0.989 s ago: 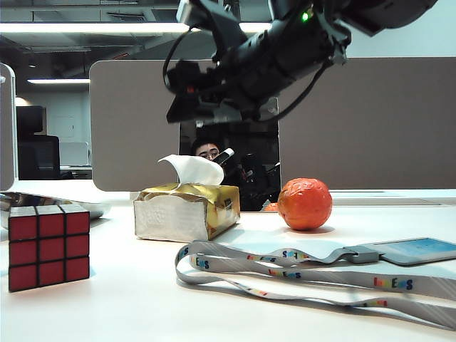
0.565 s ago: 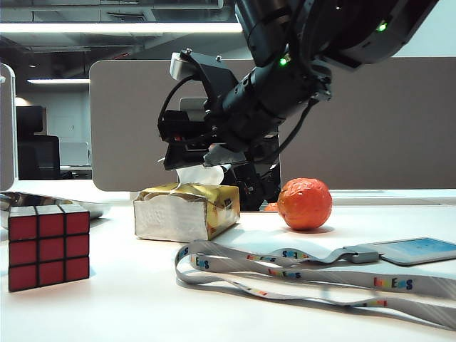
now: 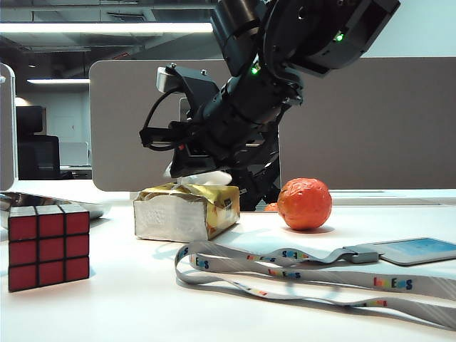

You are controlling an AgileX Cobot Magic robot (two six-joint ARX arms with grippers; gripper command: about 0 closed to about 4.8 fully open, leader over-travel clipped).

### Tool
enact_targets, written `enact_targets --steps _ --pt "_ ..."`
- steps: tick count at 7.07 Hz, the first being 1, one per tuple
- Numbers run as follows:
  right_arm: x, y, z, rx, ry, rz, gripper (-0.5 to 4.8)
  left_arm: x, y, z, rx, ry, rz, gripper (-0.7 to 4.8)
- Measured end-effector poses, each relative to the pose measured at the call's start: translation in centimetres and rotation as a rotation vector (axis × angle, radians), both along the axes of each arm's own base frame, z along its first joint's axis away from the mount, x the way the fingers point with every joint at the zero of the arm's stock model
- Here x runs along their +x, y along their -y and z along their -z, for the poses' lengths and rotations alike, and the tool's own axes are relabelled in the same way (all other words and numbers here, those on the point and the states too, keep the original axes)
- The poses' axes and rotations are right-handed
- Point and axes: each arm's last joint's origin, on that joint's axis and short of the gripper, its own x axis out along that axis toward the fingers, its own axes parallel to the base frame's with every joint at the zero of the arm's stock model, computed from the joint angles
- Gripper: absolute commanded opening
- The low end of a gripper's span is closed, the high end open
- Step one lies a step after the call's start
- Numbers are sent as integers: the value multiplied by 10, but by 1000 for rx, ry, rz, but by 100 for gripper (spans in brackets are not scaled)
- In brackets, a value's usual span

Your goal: Pull out a tissue from the tissue box and use it to cover the ID card on the tabletop.

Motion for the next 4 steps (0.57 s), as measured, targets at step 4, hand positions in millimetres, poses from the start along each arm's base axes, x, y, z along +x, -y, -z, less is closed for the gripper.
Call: enact_targets --steps 4 --pt "-16 16 -75 156 165 2 -5 0 0 0 0 0 0 -6"
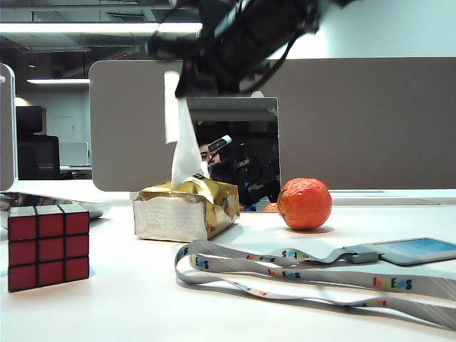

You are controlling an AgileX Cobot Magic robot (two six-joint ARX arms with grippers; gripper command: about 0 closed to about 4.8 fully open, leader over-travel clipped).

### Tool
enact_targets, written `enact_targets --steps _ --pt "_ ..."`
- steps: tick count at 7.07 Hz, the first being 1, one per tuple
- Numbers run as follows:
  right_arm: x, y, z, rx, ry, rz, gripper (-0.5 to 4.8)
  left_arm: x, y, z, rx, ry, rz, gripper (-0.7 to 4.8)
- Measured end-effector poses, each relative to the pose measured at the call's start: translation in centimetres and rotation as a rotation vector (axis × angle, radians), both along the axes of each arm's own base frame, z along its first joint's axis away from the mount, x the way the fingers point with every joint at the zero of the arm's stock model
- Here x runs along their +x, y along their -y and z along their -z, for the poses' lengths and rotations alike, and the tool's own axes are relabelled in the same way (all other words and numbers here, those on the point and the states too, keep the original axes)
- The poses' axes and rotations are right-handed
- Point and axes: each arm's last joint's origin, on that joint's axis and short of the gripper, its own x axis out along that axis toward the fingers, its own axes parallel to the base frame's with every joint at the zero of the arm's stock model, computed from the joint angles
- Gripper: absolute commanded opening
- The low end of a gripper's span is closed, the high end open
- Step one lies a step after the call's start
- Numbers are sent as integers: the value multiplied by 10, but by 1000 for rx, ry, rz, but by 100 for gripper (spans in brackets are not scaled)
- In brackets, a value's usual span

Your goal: Pull out a tissue from the tissue box and use it to cover the ID card on the tabletop.

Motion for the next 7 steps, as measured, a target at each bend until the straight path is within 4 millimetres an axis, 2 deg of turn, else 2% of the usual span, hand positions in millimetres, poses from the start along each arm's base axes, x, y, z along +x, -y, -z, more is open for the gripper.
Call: enact_targets --steps 1,2,3,4,6,7 --pt "-11 10 -30 61 63 0 -5 0 0 0 0 0 0 -6" --pt "-15 14 -41 81 85 0 -5 0 0 0 0 0 0 -6" --pt "-26 24 -60 105 109 0 -5 0 0 0 0 0 0 -6" --pt "-45 44 -78 55 65 30 -5 0 0 0 0 0 0 -6" --pt "-71 74 -74 -110 -78 168 -5 0 0 0 0 0 -1 -6" --pt "-88 93 -56 -74 -130 257 -5 0 0 -1 0 11 -1 -6"
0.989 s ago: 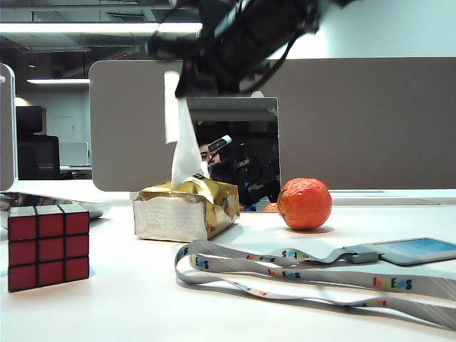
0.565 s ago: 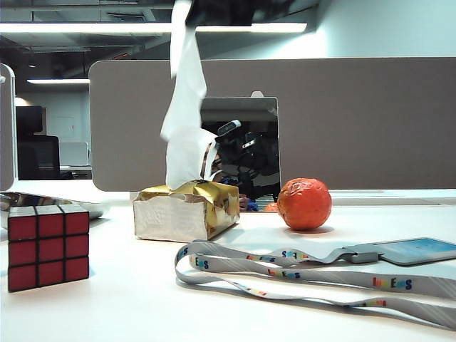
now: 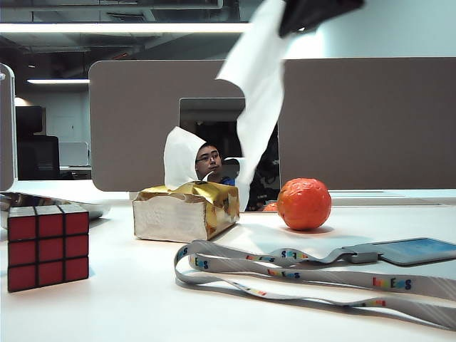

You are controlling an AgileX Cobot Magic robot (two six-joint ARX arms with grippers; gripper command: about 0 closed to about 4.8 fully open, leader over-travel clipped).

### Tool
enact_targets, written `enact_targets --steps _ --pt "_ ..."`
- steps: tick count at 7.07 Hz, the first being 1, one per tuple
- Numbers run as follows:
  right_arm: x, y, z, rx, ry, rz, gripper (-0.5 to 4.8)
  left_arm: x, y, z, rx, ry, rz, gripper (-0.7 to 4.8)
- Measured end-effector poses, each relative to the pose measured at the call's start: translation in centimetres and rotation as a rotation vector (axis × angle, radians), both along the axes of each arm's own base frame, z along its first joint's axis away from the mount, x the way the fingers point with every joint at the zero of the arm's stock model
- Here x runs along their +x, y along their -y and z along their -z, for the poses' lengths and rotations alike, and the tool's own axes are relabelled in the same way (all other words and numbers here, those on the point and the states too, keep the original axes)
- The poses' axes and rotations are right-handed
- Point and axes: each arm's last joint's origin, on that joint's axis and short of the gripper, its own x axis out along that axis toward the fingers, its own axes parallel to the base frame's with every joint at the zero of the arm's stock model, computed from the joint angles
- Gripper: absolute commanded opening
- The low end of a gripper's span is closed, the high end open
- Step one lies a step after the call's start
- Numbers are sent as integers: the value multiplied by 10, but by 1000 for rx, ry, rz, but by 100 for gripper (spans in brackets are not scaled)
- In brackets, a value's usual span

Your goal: Pull out a tissue from the tissue box and use it to cover the ID card on the tabletop.

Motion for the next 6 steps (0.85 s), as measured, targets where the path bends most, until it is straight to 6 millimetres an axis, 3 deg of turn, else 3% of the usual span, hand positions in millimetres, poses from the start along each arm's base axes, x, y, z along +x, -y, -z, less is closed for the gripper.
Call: enact_targets --steps 3,6 --pt "-24 27 50 17 -69 129 -5 0 0 0 0 2 0 -6" --pt "-31 37 76 -17 -93 225 -5 0 0 0 0 2 0 -6"
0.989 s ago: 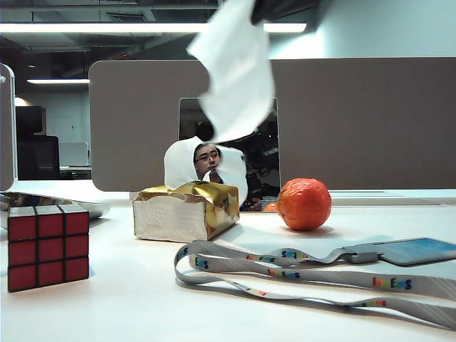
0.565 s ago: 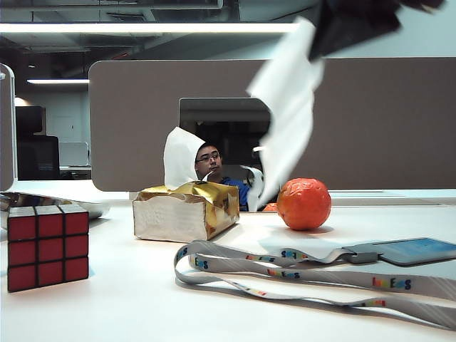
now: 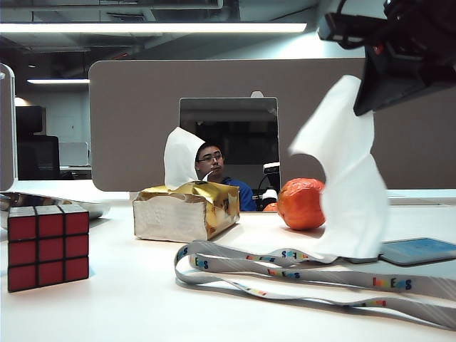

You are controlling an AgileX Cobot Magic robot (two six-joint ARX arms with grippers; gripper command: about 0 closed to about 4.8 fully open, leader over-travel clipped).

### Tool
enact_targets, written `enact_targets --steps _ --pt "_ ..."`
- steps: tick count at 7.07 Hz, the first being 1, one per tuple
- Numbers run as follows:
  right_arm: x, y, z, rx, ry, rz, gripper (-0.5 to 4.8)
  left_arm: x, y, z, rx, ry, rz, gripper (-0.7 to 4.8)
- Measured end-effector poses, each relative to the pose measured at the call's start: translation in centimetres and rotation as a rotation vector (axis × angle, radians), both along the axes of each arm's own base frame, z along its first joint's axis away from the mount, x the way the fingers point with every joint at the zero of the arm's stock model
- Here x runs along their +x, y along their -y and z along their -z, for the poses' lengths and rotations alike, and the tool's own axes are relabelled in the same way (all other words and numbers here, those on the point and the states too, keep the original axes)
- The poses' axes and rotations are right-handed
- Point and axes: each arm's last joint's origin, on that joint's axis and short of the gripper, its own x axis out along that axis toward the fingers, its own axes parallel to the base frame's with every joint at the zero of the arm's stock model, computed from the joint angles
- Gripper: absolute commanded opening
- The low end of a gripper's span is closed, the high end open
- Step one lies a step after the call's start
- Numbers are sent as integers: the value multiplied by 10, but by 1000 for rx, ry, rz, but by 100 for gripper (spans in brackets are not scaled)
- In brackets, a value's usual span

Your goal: Pull out a tissue from the tissue box and use it to cover the ID card on the tabletop.

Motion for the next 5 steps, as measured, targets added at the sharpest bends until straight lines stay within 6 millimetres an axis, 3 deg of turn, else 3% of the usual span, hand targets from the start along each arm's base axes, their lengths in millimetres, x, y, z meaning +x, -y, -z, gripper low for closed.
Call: enact_targets --steps 2,5 --pt "-1 16 36 7 -64 156 -5 0 0 0 0 0 0 -6" --pt "5 29 43 26 -45 265 -5 0 0 0 0 0 0 -6"
